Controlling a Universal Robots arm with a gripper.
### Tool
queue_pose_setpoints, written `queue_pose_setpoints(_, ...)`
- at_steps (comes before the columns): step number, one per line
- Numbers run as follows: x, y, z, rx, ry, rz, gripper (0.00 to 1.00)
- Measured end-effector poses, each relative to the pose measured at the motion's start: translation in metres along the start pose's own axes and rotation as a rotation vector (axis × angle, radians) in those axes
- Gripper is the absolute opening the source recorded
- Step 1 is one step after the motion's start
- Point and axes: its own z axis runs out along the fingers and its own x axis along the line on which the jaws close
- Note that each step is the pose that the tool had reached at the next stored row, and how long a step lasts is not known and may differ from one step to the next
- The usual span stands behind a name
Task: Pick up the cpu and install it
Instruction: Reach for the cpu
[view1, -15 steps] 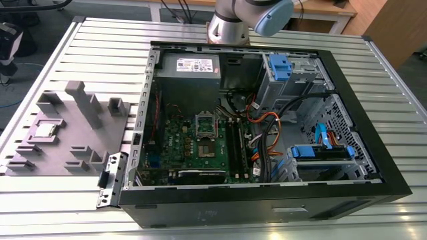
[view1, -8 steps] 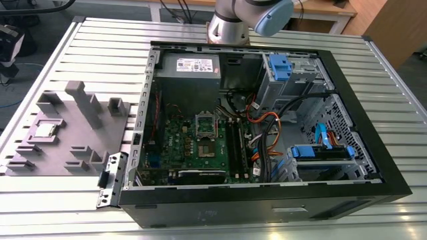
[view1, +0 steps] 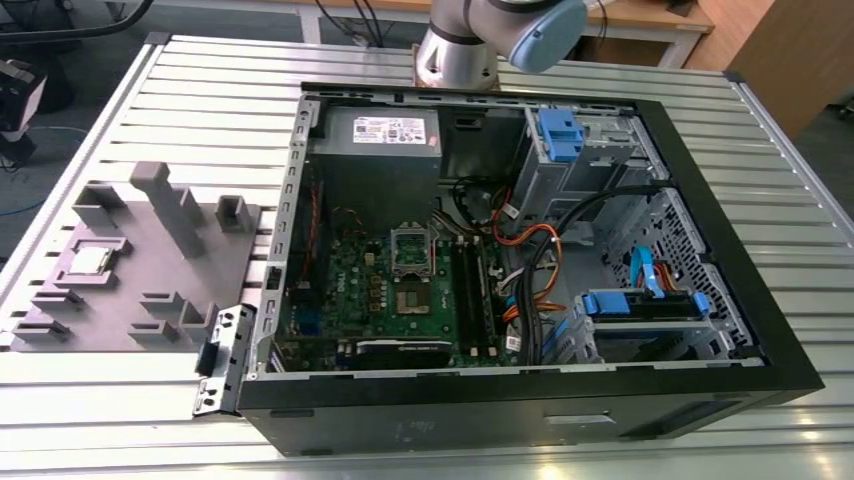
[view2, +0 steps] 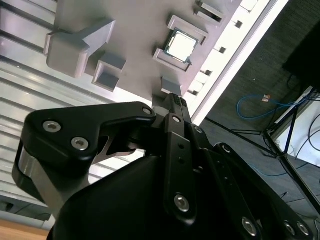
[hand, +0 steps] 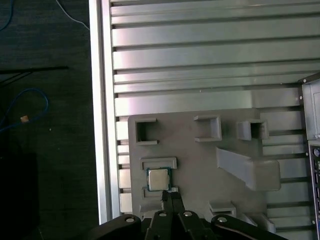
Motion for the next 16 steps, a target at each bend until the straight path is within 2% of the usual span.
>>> queue_pose_setpoints(7, 0.0012, -0.0046, 0.0119, 0.0001, 0.0008, 0.0, 0.11)
queue_pose_setpoints(13, 0.0011, -0.0057, 0.0194, 0.0001, 0.0019, 0.0, 0.11)
queue_pose_setpoints(16, 0.0011, -0.0059, 0.0209, 0.0003, 0.0025, 0.0, 0.11)
